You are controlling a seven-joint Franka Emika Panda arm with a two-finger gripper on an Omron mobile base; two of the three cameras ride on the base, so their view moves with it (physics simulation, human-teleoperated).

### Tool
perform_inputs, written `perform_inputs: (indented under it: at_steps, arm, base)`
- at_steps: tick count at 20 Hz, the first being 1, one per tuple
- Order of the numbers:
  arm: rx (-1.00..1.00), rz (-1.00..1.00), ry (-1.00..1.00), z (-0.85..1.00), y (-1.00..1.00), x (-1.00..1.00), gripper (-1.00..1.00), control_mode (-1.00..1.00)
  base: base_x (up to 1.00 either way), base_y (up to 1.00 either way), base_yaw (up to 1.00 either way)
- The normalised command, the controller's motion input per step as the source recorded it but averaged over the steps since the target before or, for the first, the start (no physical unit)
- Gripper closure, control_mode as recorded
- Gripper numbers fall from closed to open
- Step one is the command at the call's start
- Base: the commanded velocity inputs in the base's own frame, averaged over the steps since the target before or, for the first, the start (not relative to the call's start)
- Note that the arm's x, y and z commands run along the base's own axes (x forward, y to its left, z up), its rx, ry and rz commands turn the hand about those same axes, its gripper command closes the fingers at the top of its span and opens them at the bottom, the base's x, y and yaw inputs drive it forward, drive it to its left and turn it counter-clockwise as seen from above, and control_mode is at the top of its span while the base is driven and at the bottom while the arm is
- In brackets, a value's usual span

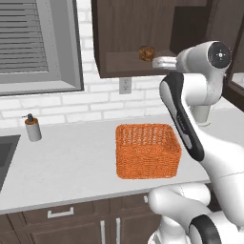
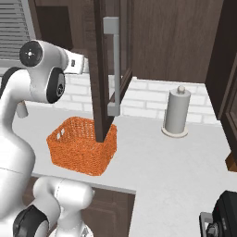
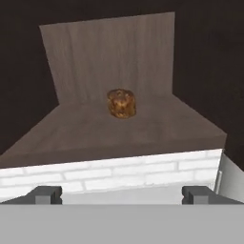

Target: Open the cabinet, pick up the bread from the cabinet and place it in the basket. Then move the basket to the dining counter.

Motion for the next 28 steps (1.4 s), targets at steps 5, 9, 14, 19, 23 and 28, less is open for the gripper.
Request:
perform_inputs:
  at_steps: [5, 9, 14, 19, 23, 28]
  arm:
    - [-0.05, 0.03, 0.01, 0.10, -0.11, 0.12, -1.00, -1.00]
    - [0.00, 0.00, 0.02, 0.20, 0.00, 0.14, -1.00, -1.00]
    - [0.00, -0.01, 0.08, 0.19, 0.00, 0.33, -1.00, -1.00]
    - [0.00, 0.00, 0.16, 0.14, 0.00, 0.54, -1.00, -1.00]
    - [0.00, 0.00, 0.15, 0.03, 0.01, 0.54, -1.00, -1.00]
    - [0.00, 0.00, 0.00, -0.08, 0.13, 0.34, -1.00, -1.00]
  base:
    - [0.00, 0.00, 0.00]
    - [0.00, 0.00, 0.00]
    - [0.00, 0.00, 0.00]
    - [0.00, 0.00, 0.00]
    - [0.00, 0.00, 0.00]
    - [0.00, 0.00, 0.00]
